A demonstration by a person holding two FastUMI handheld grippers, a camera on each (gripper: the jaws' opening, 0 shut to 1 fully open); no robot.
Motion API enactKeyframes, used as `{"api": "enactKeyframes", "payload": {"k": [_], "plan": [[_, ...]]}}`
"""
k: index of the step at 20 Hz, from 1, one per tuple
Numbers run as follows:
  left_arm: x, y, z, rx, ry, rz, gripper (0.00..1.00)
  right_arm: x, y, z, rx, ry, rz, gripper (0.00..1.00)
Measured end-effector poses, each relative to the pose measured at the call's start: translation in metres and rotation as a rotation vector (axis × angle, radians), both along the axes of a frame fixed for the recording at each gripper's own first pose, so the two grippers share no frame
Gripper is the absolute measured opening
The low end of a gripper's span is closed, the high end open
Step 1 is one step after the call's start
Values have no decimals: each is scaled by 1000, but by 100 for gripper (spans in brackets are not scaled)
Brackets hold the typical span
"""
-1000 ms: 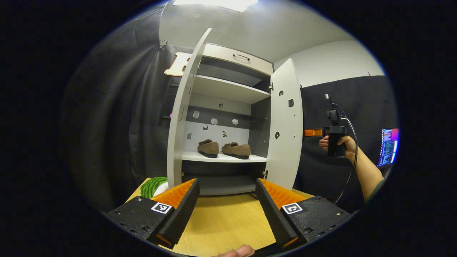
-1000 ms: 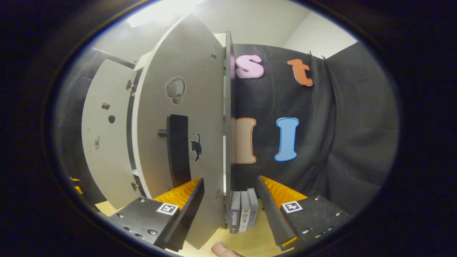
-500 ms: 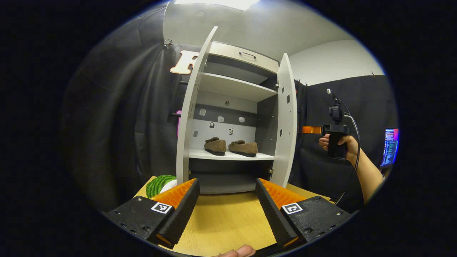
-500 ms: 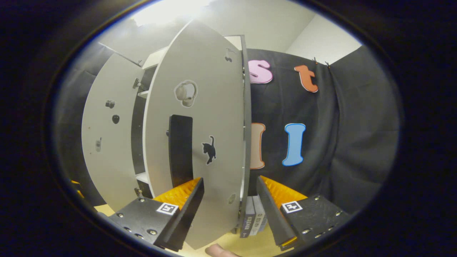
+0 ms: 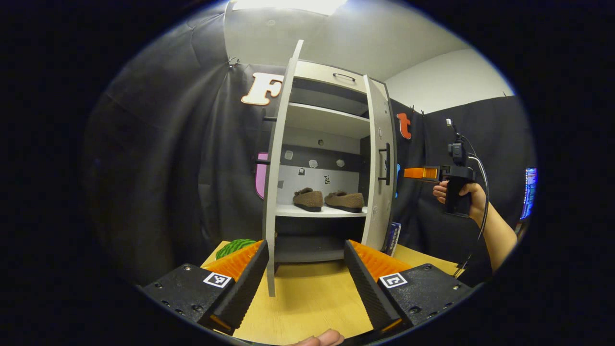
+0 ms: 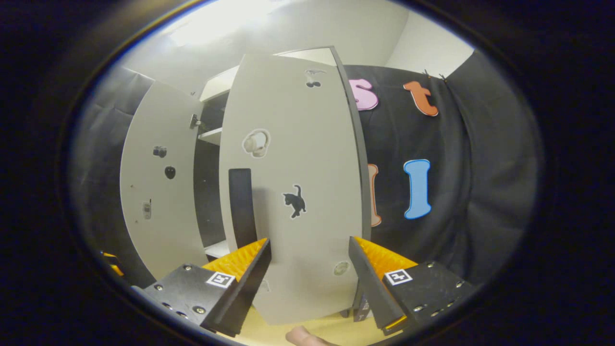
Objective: Grab one shoe with the right hand and put it into the shoe cabinet, grab the other shoe with the left hand and put it into the shoe cabinet; then close the right door with the right hand and the left door with the left hand.
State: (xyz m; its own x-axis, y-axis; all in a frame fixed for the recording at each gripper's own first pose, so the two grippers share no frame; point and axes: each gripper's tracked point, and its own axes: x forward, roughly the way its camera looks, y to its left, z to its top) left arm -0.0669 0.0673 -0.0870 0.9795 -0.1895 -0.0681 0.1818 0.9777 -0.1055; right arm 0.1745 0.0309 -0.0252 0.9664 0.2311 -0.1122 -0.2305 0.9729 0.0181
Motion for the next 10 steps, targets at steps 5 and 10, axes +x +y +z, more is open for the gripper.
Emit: {"api": "enactKeyframes", "payload": {"k": [5, 10], "plan": [[-3, 15, 13, 47, -32, 30, 99, -25, -6, -3, -11, -14, -2, 98], [3, 42, 10, 92, -12, 113, 95, -69, -5, -3, 7, -39, 21, 97]]}}
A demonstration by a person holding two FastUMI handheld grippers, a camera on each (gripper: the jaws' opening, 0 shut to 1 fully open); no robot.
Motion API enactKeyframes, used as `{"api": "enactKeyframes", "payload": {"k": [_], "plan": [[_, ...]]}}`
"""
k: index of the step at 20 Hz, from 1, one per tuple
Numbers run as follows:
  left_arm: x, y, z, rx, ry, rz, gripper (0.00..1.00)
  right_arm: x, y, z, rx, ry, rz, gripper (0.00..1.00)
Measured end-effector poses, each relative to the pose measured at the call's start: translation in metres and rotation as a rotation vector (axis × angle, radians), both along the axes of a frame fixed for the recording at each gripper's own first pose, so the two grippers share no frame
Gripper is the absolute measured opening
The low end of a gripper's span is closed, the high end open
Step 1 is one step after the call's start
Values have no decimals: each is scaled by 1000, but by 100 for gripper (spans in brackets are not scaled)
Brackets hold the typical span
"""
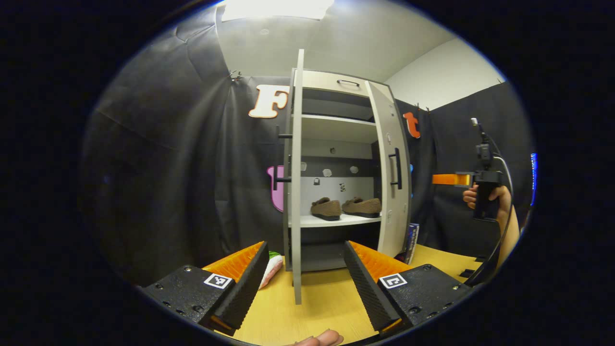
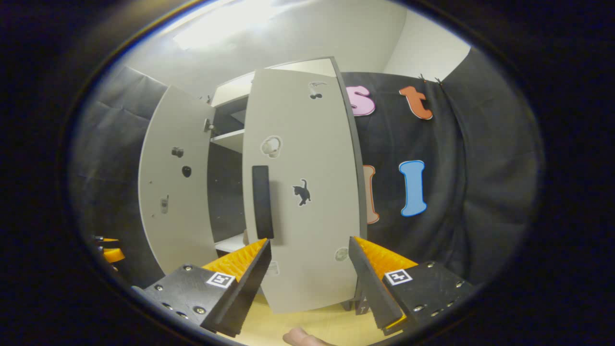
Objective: Grab one shoe with the right hand and put it into the shoe cabinet, grab the other shoe with the left hand and put it into the shoe cabinet; then close the right door with the right hand and the left door with the left hand.
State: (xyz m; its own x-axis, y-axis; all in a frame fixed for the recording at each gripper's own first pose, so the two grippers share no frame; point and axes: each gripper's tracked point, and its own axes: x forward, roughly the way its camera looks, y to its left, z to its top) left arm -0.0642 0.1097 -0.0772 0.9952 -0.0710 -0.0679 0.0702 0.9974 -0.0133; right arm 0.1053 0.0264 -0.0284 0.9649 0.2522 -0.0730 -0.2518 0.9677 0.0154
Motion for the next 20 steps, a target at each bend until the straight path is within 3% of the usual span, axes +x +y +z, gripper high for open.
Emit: {"api": "enactKeyframes", "payload": {"k": [2, 4, 9, 10, 15, 17, 18, 19, 20], "plan": [[7, 15, 1, 2, 17, 41, 93, -18, -8, -7, -49, -4, -31, 94], [13, 29, 8, -4, 10, 68, 96, -34, -13, -14, -96, -5, -63, 97], [44, 83, 26, -23, -4, 164, 93, -68, 4, -31, -88, 11, -47, 100], [51, 94, 31, -23, -7, 181, 96, -73, 4, -32, -84, 10, -51, 94], [92, 130, 61, -85, -53, 185, 93, -105, 2, -30, -82, -40, -133, 98], [110, 148, 71, -94, -63, 203, 96, -118, -6, -30, -102, -69, -195, 94], [121, 154, 75, -87, -70, 205, 96, -125, -11, -29, -128, -88, -228, 100], [130, 154, 75, -77, -62, 186, 92, -132, -13, -26, -154, -109, -254, 97], [140, 153, 74, -72, -47, 168, 95, -138, -12, -23, -169, -126, -264, 100]]}}
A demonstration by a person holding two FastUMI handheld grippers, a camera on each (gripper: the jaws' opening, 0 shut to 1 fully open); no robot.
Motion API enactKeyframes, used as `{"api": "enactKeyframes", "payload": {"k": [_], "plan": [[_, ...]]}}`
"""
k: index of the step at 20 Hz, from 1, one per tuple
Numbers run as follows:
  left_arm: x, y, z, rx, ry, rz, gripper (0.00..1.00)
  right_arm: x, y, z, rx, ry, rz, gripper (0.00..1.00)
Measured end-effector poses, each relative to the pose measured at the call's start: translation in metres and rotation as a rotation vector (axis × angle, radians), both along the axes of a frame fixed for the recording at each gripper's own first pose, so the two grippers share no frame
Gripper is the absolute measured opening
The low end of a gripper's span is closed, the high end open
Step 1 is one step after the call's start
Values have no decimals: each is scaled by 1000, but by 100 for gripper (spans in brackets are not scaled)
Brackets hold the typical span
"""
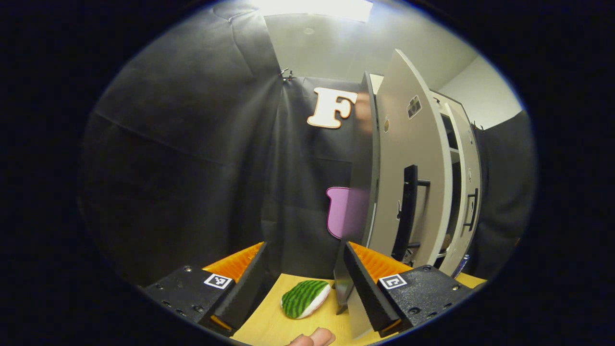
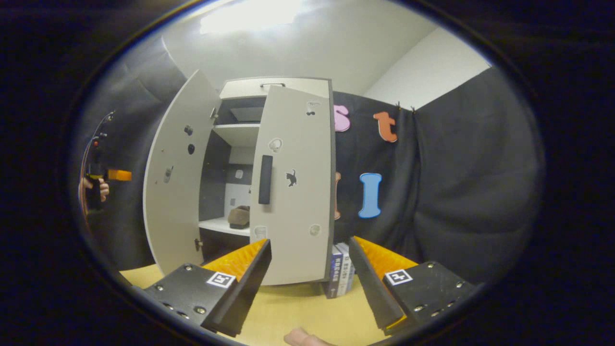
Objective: Grab one shoe with the right hand and put it into the shoe cabinet, grab the other shoe with the left hand and put it into the shoe cabinet; then close the right door with the right hand and the left door with the left hand.
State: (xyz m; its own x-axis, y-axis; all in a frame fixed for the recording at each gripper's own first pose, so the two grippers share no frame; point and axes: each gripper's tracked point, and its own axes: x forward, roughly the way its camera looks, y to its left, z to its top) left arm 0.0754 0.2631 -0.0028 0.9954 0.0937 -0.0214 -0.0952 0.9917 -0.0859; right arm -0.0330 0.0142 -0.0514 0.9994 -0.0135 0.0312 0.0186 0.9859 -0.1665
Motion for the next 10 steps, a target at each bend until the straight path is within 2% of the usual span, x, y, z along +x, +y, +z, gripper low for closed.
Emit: {"api": "enactKeyframes", "payload": {"k": [1, 2, 6, 7, 8, 10], "plan": [[6, -1, -3, -1, 26, -13, 95, -3, 4, 1, -10, -9, 2, 94], [11, -1, -6, -8, 42, -10, 95, -6, 8, 3, -5, -11, 12, 97], [33, -39, -14, 17, 103, -90, 92, -11, 31, -8, 88, 37, 133, 97], [37, -46, -12, 21, 109, -104, 96, -13, 25, -7, 97, 39, 137, 97], [38, -54, -9, 16, 106, -118, 93, -14, 19, -6, 100, 35, 127, 97], [39, -55, -7, 34, 110, -88, 96, -18, 8, -2, 109, 19, 113, 94]]}}
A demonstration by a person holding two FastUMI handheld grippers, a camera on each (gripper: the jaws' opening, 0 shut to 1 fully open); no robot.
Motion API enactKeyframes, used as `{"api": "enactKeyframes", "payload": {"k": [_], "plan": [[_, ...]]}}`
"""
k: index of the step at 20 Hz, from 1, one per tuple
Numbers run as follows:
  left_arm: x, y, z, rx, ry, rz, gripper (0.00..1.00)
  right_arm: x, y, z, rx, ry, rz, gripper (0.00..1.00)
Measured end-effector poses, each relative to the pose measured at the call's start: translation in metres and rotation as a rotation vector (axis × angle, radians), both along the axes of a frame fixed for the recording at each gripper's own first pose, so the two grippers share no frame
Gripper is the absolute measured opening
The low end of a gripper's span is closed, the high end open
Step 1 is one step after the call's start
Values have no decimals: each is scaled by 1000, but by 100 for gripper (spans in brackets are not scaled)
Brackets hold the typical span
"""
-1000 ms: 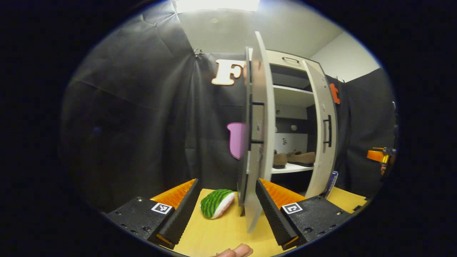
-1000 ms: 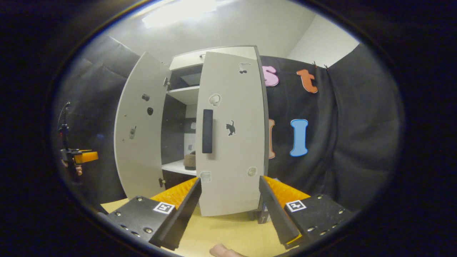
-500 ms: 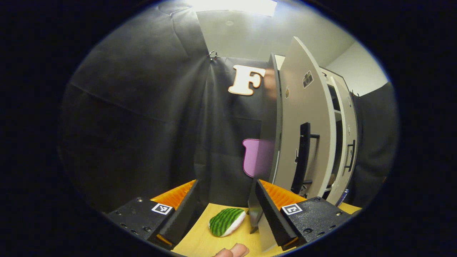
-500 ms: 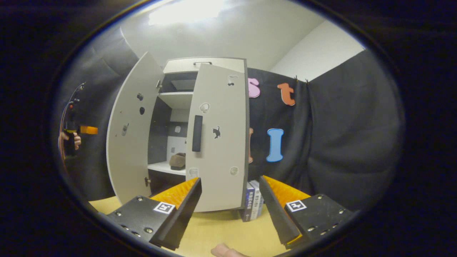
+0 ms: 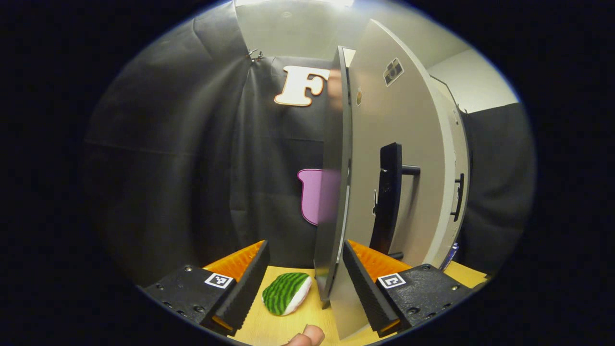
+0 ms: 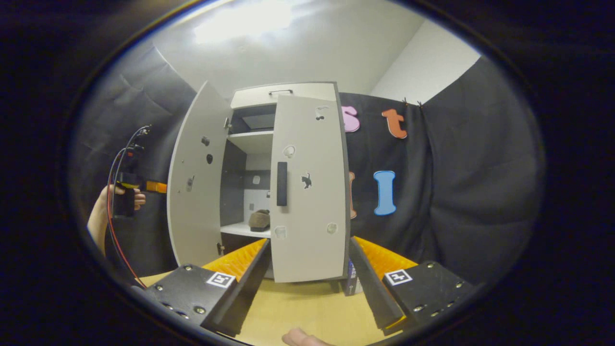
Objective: Grab one shoe with the right hand and put it into the shoe cabinet, grab the other shoe with the left hand and put it into the shoe cabinet; then close the right door with the right hand and the left door with the left hand.
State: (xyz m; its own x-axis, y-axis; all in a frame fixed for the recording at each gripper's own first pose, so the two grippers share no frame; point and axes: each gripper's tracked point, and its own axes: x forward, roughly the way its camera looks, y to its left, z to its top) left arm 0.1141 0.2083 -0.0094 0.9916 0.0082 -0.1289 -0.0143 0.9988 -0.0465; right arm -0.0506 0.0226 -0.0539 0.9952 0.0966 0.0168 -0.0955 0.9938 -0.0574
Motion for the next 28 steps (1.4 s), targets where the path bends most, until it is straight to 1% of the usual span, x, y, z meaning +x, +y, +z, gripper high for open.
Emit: {"api": "enactKeyframes", "payload": {"k": [1, 2, 3, 5, 6, 7, 8, 9, 11, 13, 14, 15, 16, 19, 20, 21, 22, 23, 24, 25, 26, 28], "plan": [[-1, 0, 0, 10, 8, 12, 96, -1, -2, 0, 12, -3, -2, 94], [-2, -3, -1, 18, 13, 17, 92, -2, -4, 0, 24, -3, -2, 97], [-2, -6, -2, 15, 17, 16, 89, -2, -7, 2, 35, -6, 0, 97], [-2, -19, -3, -3, 30, -8, 94, -4, -11, 3, 44, -11, 0, 97], [-2, -27, -4, -15, 33, -27, 94, -4, -13, 4, 48, -13, -1, 94], [-1, -35, -4, -31, 30, -44, 94, -5, -14, 3, 49, -13, 3, 94], [1, -44, -4, -44, 32, -61, 94, -5, -14, 2, 48, -10, 5, 94], [1, -52, -5, -57, 33, -72, 94, -6, -16, -1, 43, -7, 3, 97], [3, -68, -5, -68, 32, -85, 94, -7, -20, -4, 30, -3, -5, 97], [4, -80, -4, -53, 21, -95, 94, -5, -22, -7, 21, 2, -9, 97], [5, -85, -4, -41, 19, -95, 94, -4, -22, -8, 19, 5, -7, 94], [6, -89, -3, -27, 13, -93, 89, -4, -23, -10, 20, 7, -6, 94], [8, -92, -3, -20, 9, -87, 94, -2, -25, -13, 22, 10, -6, 94], [8, -106, -3, 10, -1, -98, 94, 3, -31, -22, 33, 32, -24, 94], [10, -111, -4, 12, -3, -104, 89, 4, -33, -24, 35, 39, -29, 97], [12, -116, -4, 8, -3, -107, 94, 5, -35, -27, 34, 45, -33, 97], [14, -120, -6, 5, 5, -110, 94, 6, -37, -28, 30, 48, -39, 98], [17, -124, -8, 6, 9, -115, 94, 7, -39, -30, 24, 50, -48, 94], [19, -129, -11, 0, 22, -116, 94, 7, -40, -33, 18, 53, -54, 94], [21, -135, -15, -5, 37, -122, 94, 8, -41, -35, 16, 56, -57, 97], [23, -142, -19, -12, 53, -131, 94, 9, -41, -36, 16, 59, -55, 94], [28, -153, -23, -30, 69, -153, 94, 8, -39, -38, 20, 63, -53, 94]]}}
